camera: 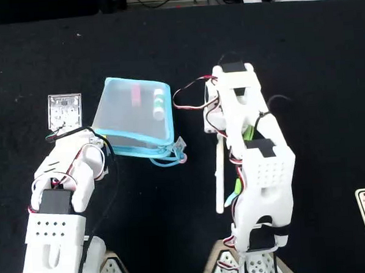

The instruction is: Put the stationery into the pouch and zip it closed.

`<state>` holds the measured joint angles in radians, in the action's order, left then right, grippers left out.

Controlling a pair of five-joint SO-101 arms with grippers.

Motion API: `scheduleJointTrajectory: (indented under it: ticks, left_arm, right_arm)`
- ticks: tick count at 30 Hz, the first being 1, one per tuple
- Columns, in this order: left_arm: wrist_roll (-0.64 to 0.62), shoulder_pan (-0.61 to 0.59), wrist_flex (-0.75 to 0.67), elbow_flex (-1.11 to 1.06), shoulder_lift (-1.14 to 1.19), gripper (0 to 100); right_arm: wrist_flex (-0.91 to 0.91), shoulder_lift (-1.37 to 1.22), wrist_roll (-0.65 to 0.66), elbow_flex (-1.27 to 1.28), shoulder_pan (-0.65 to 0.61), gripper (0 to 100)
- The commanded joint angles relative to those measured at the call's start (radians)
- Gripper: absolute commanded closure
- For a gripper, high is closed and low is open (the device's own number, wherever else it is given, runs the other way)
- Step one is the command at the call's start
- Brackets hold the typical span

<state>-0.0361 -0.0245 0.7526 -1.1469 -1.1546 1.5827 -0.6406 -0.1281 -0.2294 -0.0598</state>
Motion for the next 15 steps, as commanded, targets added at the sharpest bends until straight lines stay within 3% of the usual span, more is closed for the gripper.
scheduleJointTrajectory:
  ticks: [1,15]
  left_arm:
    - [-0.006,-0.013,-0.023,0.021,-0.003,97]
    - [-0.006,-0.013,-0.023,0.021,-0.003,97]
  right_arm:
    - [0.026,0.012,-0.005,-0.084,-0.009,90.9]
    - [-0.038,-0.05,0.012,-0.087,-0.009,91.3]
